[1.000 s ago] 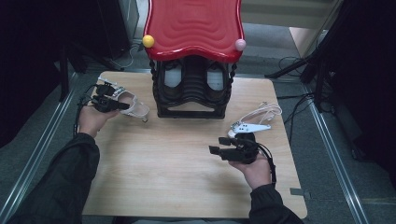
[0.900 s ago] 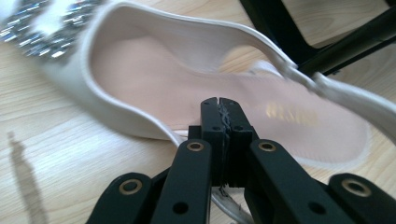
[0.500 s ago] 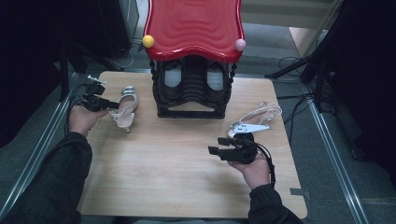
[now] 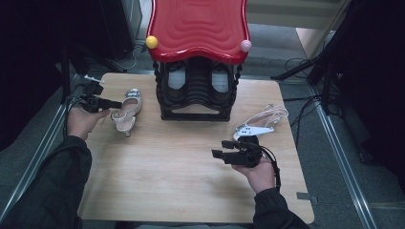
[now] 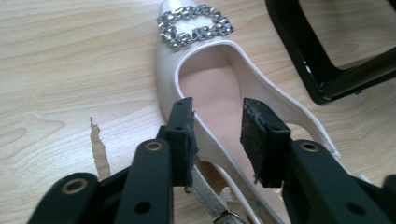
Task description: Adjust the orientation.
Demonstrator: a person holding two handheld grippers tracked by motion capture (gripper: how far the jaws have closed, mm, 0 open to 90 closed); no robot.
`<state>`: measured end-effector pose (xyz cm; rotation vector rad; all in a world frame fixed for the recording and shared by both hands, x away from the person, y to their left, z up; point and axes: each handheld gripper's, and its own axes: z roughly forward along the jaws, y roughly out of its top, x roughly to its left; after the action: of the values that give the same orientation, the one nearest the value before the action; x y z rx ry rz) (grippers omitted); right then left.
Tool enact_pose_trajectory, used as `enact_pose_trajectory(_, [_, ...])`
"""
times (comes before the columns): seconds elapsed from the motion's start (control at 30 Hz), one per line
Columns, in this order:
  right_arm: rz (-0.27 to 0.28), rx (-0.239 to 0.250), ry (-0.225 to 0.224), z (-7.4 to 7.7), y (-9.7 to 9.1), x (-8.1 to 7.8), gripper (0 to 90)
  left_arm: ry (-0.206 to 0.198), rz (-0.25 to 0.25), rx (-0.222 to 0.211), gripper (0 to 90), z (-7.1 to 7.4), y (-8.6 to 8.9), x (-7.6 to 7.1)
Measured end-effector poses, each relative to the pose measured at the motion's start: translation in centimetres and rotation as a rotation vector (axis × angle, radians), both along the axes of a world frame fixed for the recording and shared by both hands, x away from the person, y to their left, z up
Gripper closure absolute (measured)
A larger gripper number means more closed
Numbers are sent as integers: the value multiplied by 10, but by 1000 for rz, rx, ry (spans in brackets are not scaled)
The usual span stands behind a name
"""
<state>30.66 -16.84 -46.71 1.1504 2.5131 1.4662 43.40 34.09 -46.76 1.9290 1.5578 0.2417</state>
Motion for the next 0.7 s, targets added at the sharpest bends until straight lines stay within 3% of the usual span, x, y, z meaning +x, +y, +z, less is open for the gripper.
enact_pose_trajectory(0.17, [-1, -3, 3, -1, 0, 0, 402, 24, 24, 28, 613, -13, -4, 4])
enact_pose_trajectory(0.3, [-5, -3, 6, -1, -1, -1, 403, 15, 62, -7, 613, -22, -6, 5])
enact_pose_trajectory(0.37, [-7, -7, 7, -2, -2, -1, 403, 33, 53, 20, 624, -25, -8, 6])
enact_pose_trajectory(0.47, [-13, -6, 5, -2, -3, -2, 403, 42, 62, 15, 637, -30, -7, 6])
enact_pose_trajectory(0.6, [-21, -9, 6, -2, -6, -3, 402, 28, 77, 33, 711, -32, -9, 6])
enact_pose_trajectory(0.7, [-27, -8, 11, -2, -7, -2, 402, 29, 92, 34, 815, -33, -7, 6])
